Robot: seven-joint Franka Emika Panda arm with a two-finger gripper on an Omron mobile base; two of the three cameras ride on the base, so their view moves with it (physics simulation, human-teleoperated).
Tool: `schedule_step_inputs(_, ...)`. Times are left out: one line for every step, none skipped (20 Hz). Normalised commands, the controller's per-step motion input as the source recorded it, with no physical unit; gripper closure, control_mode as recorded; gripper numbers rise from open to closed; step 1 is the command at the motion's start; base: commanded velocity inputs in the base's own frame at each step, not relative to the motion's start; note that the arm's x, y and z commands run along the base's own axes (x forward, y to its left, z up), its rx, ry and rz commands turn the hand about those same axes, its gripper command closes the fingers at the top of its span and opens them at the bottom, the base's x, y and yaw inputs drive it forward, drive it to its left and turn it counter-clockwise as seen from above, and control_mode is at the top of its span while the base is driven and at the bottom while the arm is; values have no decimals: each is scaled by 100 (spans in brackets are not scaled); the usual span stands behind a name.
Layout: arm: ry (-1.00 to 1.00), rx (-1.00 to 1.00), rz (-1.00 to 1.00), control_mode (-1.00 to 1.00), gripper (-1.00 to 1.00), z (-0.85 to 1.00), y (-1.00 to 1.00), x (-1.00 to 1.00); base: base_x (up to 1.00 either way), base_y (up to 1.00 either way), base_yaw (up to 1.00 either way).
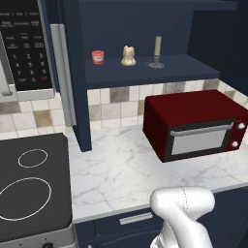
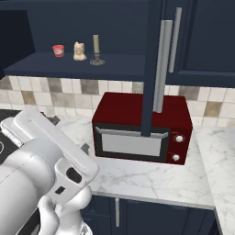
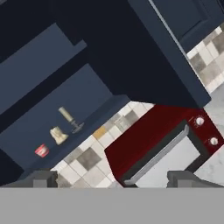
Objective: Pick the candle and candle from the dining table and place them in the open cabinet. Close the cabinet after placing the objects.
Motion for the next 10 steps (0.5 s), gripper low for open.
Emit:
schedule_step_inputs(-22,0,0,-100,-100,-11,-12,0,0,0,0)
schedule_step_inputs(-24,0,0,-100,-100,-9,-10,0,0,0,0)
schedule_step_inputs(-24,0,-1,-100,-100,-7,-14,0,0,0,0)
schedule_step_inputs(-25,0,-1,-100,-100,-6,-13,0,0,0,0)
schedule_step_inputs(-24,0,-2,-100,-100,-6,-13,0,0,0,0)
schedule_step_inputs(-23,0,-2,-100,-100,-3,-14,0,0,0,0)
schedule_step_inputs(-23,0,-2,-100,-100,0,-16,0,0,0,0)
schedule_step_inputs(-21,0,-2,-100,-100,-3,-17,0,0,0,0)
schedule_step_inputs(-20,0,-2,-100,-100,-1,-19,0,0,0,0)
schedule_step_inputs(-22,0,-3,-100,-100,0,-22,0,0,0,0)
